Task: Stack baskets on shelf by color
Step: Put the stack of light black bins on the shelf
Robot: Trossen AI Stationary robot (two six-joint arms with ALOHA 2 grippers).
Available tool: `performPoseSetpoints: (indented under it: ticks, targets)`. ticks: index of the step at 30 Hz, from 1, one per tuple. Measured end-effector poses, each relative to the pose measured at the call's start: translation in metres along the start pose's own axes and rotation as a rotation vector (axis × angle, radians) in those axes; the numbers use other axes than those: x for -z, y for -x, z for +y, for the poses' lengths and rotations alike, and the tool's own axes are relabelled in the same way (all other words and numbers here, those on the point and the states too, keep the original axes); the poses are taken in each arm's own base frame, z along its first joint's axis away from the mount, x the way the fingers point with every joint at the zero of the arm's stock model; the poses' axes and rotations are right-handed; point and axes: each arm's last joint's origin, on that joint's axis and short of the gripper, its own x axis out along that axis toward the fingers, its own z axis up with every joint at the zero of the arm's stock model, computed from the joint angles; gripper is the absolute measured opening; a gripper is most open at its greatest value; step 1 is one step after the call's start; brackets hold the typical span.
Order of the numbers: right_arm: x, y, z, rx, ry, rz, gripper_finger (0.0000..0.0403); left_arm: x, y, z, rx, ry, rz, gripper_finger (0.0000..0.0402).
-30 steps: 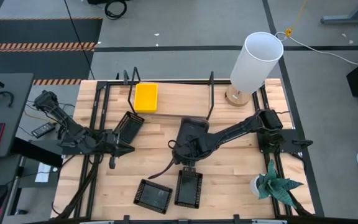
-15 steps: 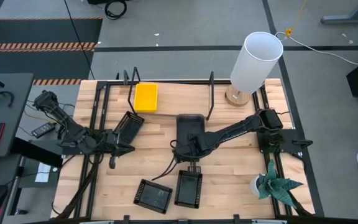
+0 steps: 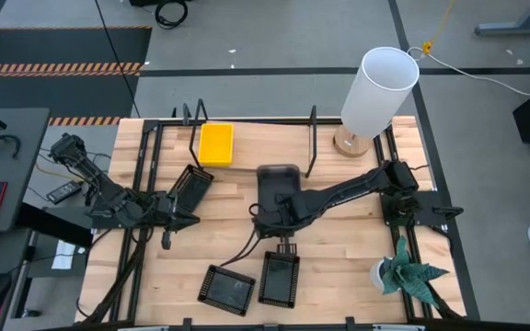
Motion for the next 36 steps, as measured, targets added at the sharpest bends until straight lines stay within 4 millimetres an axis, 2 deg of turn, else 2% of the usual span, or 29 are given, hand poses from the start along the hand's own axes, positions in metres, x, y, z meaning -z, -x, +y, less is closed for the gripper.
performPoseSetpoints:
  ticks: [13, 25, 32, 36]
  targets:
    - [-0.005, 0.024, -0.003, 0.019, 0.010, -0.006, 0.0016, 0.000, 0.000, 0.000, 0.000, 0.007, 0.000, 0.0030]
    - [-0.010, 0.071, -0.012, 0.049, 0.020, -0.024, 0.0016, -0.001, 0.000, 0.000, -0.003, 0.029, -0.008, 0.0025]
    - [-0.011, 0.098, -0.028, 0.062, 0.024, -0.044, 0.0016, -0.012, -0.002, 0.002, -0.063, -0.021, -0.115, 0.0030]
    - [-0.013, 0.110, -0.039, 0.103, 0.032, -0.067, 0.0016, -0.030, -0.001, 0.002, -0.087, -0.120, -0.253, 0.0030]
